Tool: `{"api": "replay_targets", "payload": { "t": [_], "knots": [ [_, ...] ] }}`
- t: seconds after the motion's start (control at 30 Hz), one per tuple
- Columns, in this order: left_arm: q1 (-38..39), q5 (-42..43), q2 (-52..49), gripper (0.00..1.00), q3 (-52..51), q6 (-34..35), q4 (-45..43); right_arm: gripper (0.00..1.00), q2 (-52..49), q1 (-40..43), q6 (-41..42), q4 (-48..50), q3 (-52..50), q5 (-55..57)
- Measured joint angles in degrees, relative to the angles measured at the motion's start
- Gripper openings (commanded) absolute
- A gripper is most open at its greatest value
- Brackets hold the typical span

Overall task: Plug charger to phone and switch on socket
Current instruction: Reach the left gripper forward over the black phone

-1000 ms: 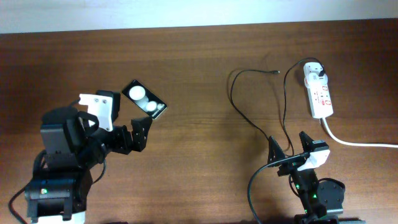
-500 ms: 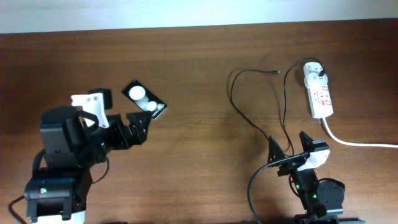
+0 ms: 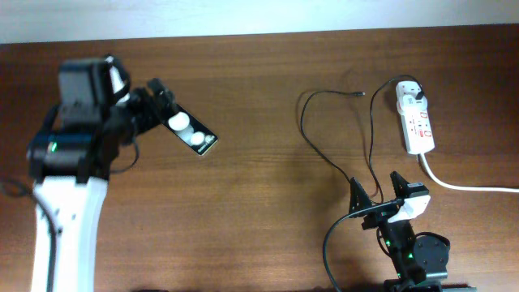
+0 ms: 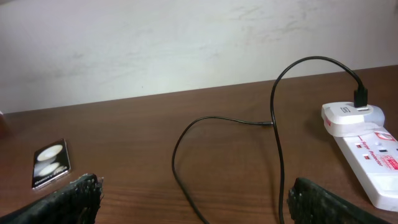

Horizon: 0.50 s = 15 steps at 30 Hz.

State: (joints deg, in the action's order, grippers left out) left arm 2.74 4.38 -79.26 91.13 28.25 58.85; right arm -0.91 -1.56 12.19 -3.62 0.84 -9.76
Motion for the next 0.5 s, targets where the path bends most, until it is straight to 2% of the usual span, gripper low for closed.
{"api": "replay_targets", "payload": {
  "t": [0.27,0.5],
  "knots": [
    [8.3,-12.0,-17.9,0.99,18.3,7.5,3.4,0.99,0.0,0.0,0.0,0.0,0.0,0.0],
    [8.6,-14.9,-30.4,0.99,22.0,12.6,3.5,0.99,0.0,0.0,0.0,0.0,0.0,0.0]
  ]
}}
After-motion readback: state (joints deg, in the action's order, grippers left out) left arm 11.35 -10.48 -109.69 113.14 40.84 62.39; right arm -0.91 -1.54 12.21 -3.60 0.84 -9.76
